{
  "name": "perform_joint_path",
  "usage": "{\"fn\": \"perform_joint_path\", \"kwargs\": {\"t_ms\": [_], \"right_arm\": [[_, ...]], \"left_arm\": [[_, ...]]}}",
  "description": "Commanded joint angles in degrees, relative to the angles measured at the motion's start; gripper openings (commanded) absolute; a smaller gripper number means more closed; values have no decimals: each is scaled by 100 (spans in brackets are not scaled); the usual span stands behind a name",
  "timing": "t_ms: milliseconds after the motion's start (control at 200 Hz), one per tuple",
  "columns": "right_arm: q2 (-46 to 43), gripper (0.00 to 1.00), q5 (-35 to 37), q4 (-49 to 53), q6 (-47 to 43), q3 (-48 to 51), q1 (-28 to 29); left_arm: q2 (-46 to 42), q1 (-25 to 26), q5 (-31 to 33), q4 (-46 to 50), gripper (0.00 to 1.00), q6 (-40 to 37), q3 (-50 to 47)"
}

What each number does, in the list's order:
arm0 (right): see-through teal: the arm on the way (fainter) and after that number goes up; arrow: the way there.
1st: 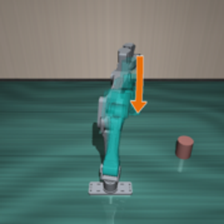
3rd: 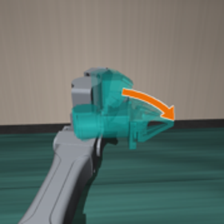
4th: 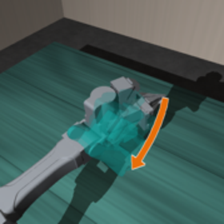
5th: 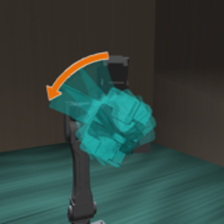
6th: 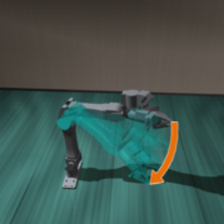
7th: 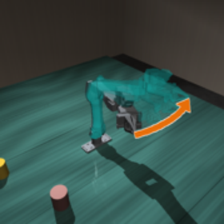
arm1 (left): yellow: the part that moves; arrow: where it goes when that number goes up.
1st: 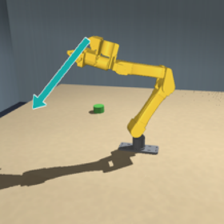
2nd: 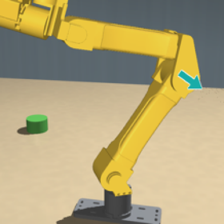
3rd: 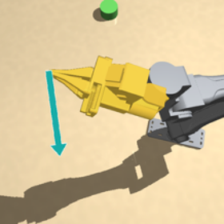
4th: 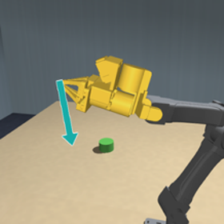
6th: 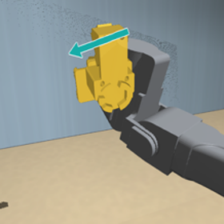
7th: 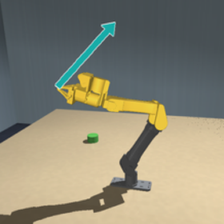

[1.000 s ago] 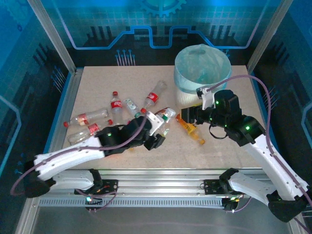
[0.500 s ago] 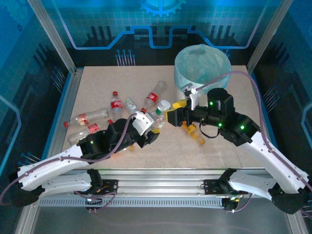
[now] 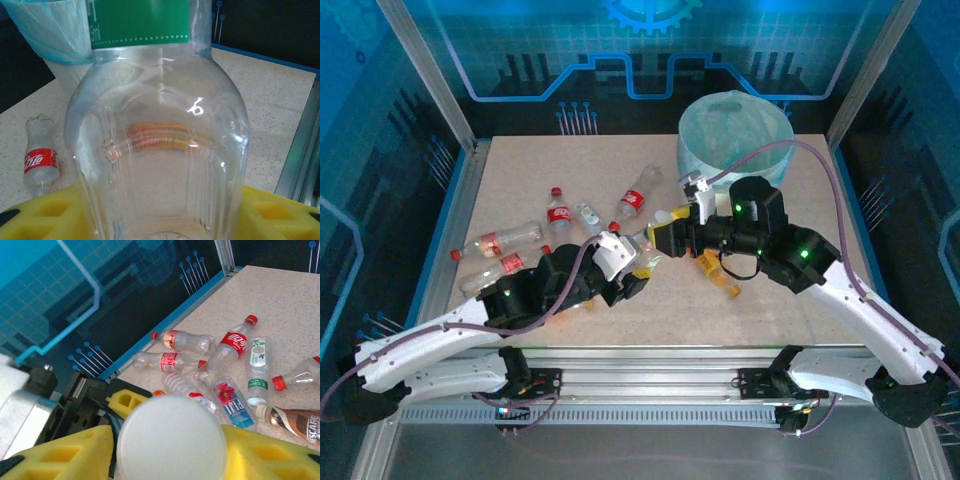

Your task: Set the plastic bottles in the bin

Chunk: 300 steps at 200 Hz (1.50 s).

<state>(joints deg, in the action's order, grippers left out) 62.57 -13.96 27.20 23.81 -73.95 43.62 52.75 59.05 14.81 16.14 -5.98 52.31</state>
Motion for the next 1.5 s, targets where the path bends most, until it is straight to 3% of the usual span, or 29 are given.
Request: {"fn": "perform_joint_path", "kwargs": {"t_ms": [0, 125, 265, 335, 430, 615, 755, 960, 1271, 1496], "right_arm": [[19, 52, 24, 40, -92, -241, 93], [23, 44, 44, 72, -158, -330, 88], [1, 25, 180, 92, -231, -441, 91], [-8, 23, 272, 118, -293, -540, 93], [26, 21, 571, 269, -504, -834, 90], [335, 15, 2281, 869, -1597, -2027, 89], [697, 7, 3776, 513, -2636, -2704, 55], [1856, 8, 5003, 202, -3862, -3492, -348], [3594, 10, 5281, 883, -3598, -4493, -1261], [3981, 14, 5053, 1336, -3136, -4573, -1744]], "left_arm": [[-125, 2, -141, -131, 57, -105, 14], [-133, 2, 12, -94, 59, -123, 57], [-154, 0, 169, -124, 64, -84, 120], [-187, 7, 215, -175, 75, -61, 163], [-277, 5, 430, -321, 99, 47, 191], [-537, -1, 884, -661, 99, 35, 117], [-702, -3, 1120, -699, 99, 37, 90], [-864, 0, 1614, -672, 99, 250, -8], [-859, -16, 2213, -554, 99, 578, -170], [-865, -75, 2278, -428, 99, 618, -302]]}}
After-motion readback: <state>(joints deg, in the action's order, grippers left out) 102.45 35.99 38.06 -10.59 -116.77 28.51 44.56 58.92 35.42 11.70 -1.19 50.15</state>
